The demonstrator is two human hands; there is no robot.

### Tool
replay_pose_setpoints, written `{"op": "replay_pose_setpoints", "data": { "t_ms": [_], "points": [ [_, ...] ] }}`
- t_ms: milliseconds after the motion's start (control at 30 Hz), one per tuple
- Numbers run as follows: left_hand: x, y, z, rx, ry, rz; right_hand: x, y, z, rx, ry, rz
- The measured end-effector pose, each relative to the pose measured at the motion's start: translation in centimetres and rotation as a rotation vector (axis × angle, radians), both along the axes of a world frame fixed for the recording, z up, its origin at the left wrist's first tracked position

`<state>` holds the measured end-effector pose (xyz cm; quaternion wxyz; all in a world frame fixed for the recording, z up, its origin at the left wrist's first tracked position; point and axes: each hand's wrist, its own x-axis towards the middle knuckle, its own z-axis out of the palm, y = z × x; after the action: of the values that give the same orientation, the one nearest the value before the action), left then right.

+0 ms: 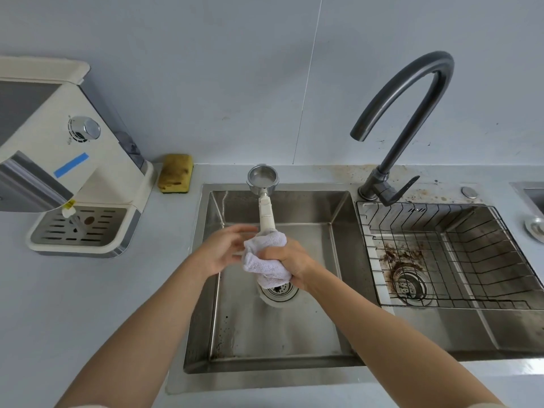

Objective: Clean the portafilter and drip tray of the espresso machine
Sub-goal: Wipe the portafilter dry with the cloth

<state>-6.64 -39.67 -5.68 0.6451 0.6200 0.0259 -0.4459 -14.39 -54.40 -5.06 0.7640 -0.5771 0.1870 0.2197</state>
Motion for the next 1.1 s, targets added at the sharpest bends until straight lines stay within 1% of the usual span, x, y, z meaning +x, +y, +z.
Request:
{"op": "replay_pose_setpoints", "data": {
  "t_ms": [67,133,200,267,367,500,567,633,733,767,867,933,1000,1100],
  "points": [
    [0.2,-0.8,0.5,-0.038,0.090,0.039,-0.1,0.3,-0.3,-0.017,-0.030,0.010],
    [-0.2,-1.9,0.9,-0.019,0.169,-0.004,-0.3,0.5,-0.4,-0.033,-0.036,0.020],
    [-0.6,-3.0,1.0,0.072,0.130,-0.045,-0.6,0.5,-0.4,-0.062,-0.046,0.061],
    [-1.0,-3.7,0.7,0.153,0.025,-0.033,-0.9,0.4,-0.4,-0.097,-0.049,0.100],
    [-1.1,-4.2,0.2,0.147,-0.034,0.018,-1.2,0.3,-0.2,-0.110,-0.022,0.103],
    [-1.0,-4.4,0.2,0.126,-0.042,0.034,-1.1,0.3,0.3,-0.128,-0.009,0.083],
    [-0.9,-4.4,0.3,0.085,-0.021,0.062,-1.1,0.1,0.2,-0.123,0.015,0.064],
    [-0.6,-4.4,0.4,0.062,0.012,0.135,-1.4,0.0,0.0,-0.071,0.028,0.052],
    [0.3,-3.8,0.5,0.047,0.029,0.292,-2.0,-0.6,-0.5,0.004,0.008,0.100],
    [0.7,-3.5,0.5,0.060,0.015,0.317,-2.2,-0.7,-0.8,0.024,0.029,0.089],
    [1.3,-2.1,0.2,0.102,-0.023,0.338,-2.2,-1.5,-1.5,0.080,0.189,-0.020],
    [1.3,-1.3,-0.2,0.114,-0.015,0.336,-1.8,-2.4,-1.7,0.101,0.232,-0.105],
    [0.8,-0.7,-0.5,0.118,-0.003,0.322,-1.0,-3.3,-1.4,0.080,0.217,-0.163],
    [0.0,-0.2,-1.2,0.121,0.011,0.303,1.1,-4.2,-0.4,-0.074,0.123,-0.123]
  ]
}}
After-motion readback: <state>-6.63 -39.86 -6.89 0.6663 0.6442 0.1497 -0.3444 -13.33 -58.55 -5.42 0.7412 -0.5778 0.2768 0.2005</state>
